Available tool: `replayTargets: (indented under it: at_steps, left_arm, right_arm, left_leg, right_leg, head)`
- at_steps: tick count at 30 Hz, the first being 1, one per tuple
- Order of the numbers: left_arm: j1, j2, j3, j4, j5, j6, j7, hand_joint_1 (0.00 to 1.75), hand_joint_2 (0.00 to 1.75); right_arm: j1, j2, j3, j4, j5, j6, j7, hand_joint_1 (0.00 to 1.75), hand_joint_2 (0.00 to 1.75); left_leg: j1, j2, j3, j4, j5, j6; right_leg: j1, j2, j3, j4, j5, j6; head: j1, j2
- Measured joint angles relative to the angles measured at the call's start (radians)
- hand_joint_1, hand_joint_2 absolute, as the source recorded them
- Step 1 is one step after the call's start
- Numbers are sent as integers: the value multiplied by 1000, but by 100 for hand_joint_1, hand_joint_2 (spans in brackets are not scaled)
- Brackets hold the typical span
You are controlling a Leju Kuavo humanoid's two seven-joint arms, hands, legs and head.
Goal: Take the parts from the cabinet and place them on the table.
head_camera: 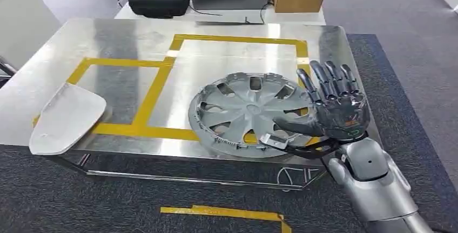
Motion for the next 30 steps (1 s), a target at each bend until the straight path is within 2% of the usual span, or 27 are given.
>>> replayTargets:
  at_steps: [3, 8, 12, 18, 24, 30]
  left_arm:
    - [0, 0, 0, 0, 0, -3, 0, 0, 0]
    - [1, 0, 2, 0, 10, -56, -11, 0, 0]
    - [1, 0, 3, 0, 11, -51, -12, 0, 0]
    - [1, 0, 3, 0, 11, -51, -6, 0, 0]
    - [1, 0, 5, 0, 14, -51, 2, 0, 0]
    - [1, 0, 5, 0, 14, -48, 2, 0, 0]
  right_arm:
    - [2, 3, -5, -8, 0, 0, -5, 0, 0]
    - [3, 16, -27, -27, 0, 0, -61, 0, 0]
    - [5, 34, -49, -38, 0, 0, -87, 0, 0]
    - [5, 50, -64, -42, 0, 0, -90, 0, 0]
    - [8, 63, -74, -41, 0, 0, -79, 0, 0]
    - [9, 67, -76, -41, 0, 0, -73, 0, 0]
  left_leg:
    - [0, 0, 0, 0, 0, 0]
    - [0, 0, 0, 0, 0, 0]
    - [0, 0, 0, 0, 0, 0]
    - [0, 0, 0, 0, 0, 0]
    - [-2, 0, -3, 9, -5, 7]
    - [-6, 0, -8, 17, -8, 19]
  right_leg:
    - [0, 0, 0, 0, 0, 0]
    - [0, 0, 0, 0, 0, 0]
    - [0, 0, 0, 0, 0, 0]
    - [0, 0, 0, 0, 0, 0]
    - [-2, 0, 0, -1, 1, 3]
    - [-6, -1, 2, -5, 5, 14]
  head:
    - [0, 0]
    - [0, 0]
    - [0, 0]
    - [0, 0]
    - [0, 0]
    - [0, 0]
